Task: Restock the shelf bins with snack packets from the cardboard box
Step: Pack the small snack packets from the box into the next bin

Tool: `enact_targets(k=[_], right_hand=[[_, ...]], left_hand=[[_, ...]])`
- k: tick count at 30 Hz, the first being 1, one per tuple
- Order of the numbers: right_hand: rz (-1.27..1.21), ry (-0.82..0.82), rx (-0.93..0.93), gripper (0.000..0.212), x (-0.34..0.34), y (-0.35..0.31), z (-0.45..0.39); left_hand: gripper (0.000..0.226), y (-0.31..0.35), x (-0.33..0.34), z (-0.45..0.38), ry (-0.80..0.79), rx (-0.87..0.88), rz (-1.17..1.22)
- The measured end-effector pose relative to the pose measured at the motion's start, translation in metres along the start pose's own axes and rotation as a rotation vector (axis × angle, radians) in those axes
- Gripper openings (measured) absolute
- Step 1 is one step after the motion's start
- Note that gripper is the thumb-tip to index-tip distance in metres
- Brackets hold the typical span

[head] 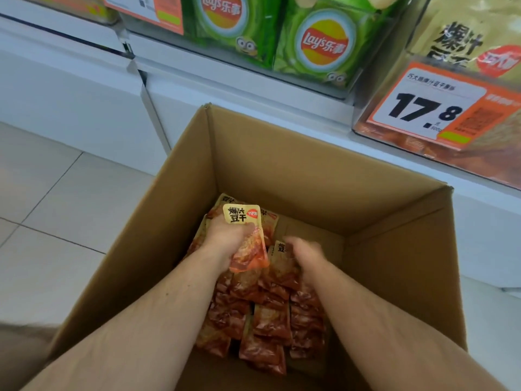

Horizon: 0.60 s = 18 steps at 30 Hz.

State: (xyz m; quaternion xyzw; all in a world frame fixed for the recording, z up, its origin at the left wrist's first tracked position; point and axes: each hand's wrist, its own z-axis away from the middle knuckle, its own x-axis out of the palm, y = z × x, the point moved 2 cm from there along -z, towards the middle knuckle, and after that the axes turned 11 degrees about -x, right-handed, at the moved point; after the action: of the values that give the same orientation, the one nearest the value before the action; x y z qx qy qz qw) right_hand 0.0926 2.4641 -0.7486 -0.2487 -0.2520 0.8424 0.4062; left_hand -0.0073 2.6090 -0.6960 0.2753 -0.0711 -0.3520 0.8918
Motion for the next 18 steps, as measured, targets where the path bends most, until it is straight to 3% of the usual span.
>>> enact_targets(k=[2,4,7,16,18], right_hand=[[0.398,0.239,-0.007,0.034,-0.013,0.014,-0.020],[0.646,0.208,-0.011,0.044,-0.009,0.023,-0.025],[0.793,0.105,0.009,0.072,0.000,0.028,-0.024],[0.530,0.041,0.028,0.031,-0.023,0.023,-0.031],[0.610,0.016,-0.034,0.026,-0.039,0.010,-0.018]], left_hand=[[0.020,-0.003,-0.003,-0.004,0.013,-0.015,-0.039],[0.017,-0.006,-0.003,-0.008,0.024,-0.010,-0.088],[0.015,-0.009,-0.001,-0.011,0.025,-0.009,-0.135],[0.017,-0.016,0.003,-0.014,-0.033,-0.028,-0.197],[0.016,-0.015,0.004,-0.010,-0.038,-0.011,-0.159]])
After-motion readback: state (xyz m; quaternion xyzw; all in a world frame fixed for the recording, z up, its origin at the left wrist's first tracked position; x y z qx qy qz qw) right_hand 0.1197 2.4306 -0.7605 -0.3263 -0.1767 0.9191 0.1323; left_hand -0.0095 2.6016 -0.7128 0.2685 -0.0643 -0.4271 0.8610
